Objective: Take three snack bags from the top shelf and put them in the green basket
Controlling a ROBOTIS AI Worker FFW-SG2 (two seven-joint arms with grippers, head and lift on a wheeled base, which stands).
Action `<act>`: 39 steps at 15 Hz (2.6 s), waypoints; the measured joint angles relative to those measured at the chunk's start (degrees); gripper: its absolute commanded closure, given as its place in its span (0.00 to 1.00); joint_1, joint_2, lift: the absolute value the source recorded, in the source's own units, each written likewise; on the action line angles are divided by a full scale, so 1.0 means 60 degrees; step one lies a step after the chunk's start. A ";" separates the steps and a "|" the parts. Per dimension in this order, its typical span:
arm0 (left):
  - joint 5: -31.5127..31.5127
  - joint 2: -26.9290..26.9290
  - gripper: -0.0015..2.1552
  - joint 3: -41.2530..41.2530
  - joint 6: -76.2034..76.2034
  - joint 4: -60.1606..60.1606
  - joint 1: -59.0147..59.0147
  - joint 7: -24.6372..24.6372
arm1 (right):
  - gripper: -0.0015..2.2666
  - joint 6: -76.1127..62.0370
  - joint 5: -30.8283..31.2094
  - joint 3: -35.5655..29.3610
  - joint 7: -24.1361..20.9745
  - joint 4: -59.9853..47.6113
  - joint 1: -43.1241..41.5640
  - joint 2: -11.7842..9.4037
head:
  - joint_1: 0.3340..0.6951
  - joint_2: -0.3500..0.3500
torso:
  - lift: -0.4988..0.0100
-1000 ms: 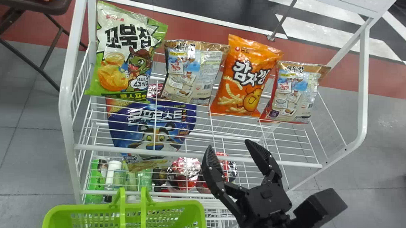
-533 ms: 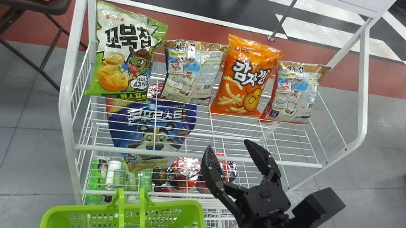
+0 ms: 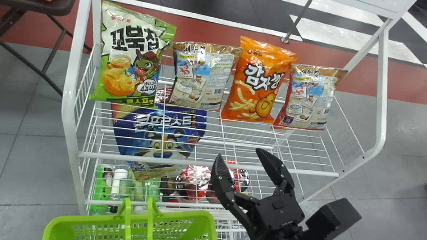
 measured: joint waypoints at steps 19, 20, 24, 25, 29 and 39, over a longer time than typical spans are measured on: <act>-0.0227 0.0066 0.84 0.0121 0.0322 -0.0011 -0.0220 -0.0093 | 0.05 0.2048 0.0174 0.1993 -0.0837 0.2413 -0.5039 0.0135 | 1.00 0.09 | 0.91; -0.0175 0.0070 0.84 0.0201 0.0323 0.0062 -0.0274 -0.0159 | 0.05 0.2296 0.0175 0.2221 -0.0853 0.2659 -0.5338 0.0135 | 1.00 0.17 | 0.91; 0.0029 0.0082 0.84 0.0461 0.0324 0.0239 -0.0443 -0.0313 | 0.05 0.2693 0.0447 0.3060 -0.1716 0.3508 -0.6396 0.0134 | 1.00 0.27 | 0.91; 0.0067 0.0089 0.84 0.0501 0.0325 0.0257 -0.0467 -0.0347 | 0.05 0.2740 0.0623 0.3312 -0.1926 0.3725 -0.6666 0.0137 | 1.00 0.32 | 0.91; 0.0258 0.0195 0.84 0.0642 0.0329 0.0329 -0.0576 -0.0476 | 0.05 0.3151 0.0870 0.3828 -0.2501 0.4942 -0.7942 0.0291 | 1.00 0.39 | 0.91; 0.0731 0.0507 0.84 0.1071 0.0400 0.0481 -0.0703 -0.0646 | 0.88 0.3520 0.0700 0.3936 -0.2243 0.6867 -0.9349 0.0555 | 1.00 0.48 | 0.91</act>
